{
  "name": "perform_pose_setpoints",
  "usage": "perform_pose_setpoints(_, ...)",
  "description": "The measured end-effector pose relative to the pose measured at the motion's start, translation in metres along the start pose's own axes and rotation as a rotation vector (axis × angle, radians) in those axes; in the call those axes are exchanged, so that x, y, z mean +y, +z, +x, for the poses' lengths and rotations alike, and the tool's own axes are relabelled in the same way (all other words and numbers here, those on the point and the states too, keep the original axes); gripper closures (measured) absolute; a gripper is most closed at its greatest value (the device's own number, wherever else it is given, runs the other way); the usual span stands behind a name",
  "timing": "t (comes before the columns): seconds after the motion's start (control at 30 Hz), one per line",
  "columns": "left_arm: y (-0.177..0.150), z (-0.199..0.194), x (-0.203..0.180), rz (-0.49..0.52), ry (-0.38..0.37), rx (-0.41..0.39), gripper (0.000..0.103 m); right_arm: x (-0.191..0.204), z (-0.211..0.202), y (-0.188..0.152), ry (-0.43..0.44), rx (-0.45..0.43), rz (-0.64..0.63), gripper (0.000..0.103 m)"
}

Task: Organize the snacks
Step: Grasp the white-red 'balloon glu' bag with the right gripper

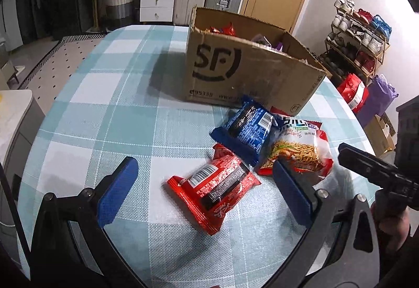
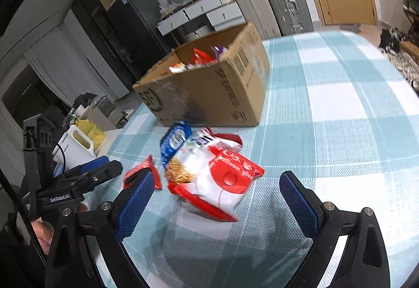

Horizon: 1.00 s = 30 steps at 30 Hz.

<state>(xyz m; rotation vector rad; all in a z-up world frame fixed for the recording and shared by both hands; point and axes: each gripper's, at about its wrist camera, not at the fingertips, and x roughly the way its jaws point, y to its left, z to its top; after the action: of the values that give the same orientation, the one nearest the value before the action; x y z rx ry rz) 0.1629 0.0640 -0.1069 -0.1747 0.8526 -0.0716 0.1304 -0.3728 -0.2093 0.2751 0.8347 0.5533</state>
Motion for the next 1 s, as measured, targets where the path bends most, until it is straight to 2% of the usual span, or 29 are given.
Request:
perform_pose_setpoints(0.13,0.0,0.007,0.003,-0.006,-0.008,0.014,0.001,-0.005,0.015,0.001,-0.002,0.027,0.005,0.005)
perform_pose_setpoints(0.2,0.0,0.01,0.004,-0.01,-0.009,0.018,0.001,-0.005,0.021,0.002,-0.009,0.036,-0.004,0.015)
perform_pose_setpoints(0.33,0.002,0.015,0.008,-0.021,-0.014,0.03,0.001,-0.008,0.034,0.003,0.021,0.055,0.017,0.023)
perform_pose_setpoints(0.37,0.002,0.016,0.009,-0.022,-0.013,0.032,0.001,-0.008,0.035,0.003,0.03,0.052,0.021,0.028)
perform_pose_setpoints(0.4,0.003,0.017,0.01,-0.024,-0.011,0.034,0.001,-0.008,0.036,0.003,0.04,0.051,0.024,0.039)
perform_pose_setpoints(0.43,0.003,0.018,0.011,-0.025,-0.01,0.035,0.001,-0.009,0.036,0.004,0.058,0.05,0.032,0.045)
perform_pose_setpoints(0.53,0.002,0.018,0.013,-0.024,-0.005,0.038,0.001,-0.011,0.035,0.002,0.076,0.053,0.047,0.049)
perform_pose_setpoints(0.6,0.001,0.018,0.014,-0.028,-0.004,0.041,0.001,-0.015,0.034,-0.001,0.096,0.051,0.064,0.058)
perform_pose_setpoints(1.0,-0.001,0.014,0.014,-0.017,0.016,0.046,0.001,-0.019,0.015,-0.004,0.102,0.016,0.082,0.06)
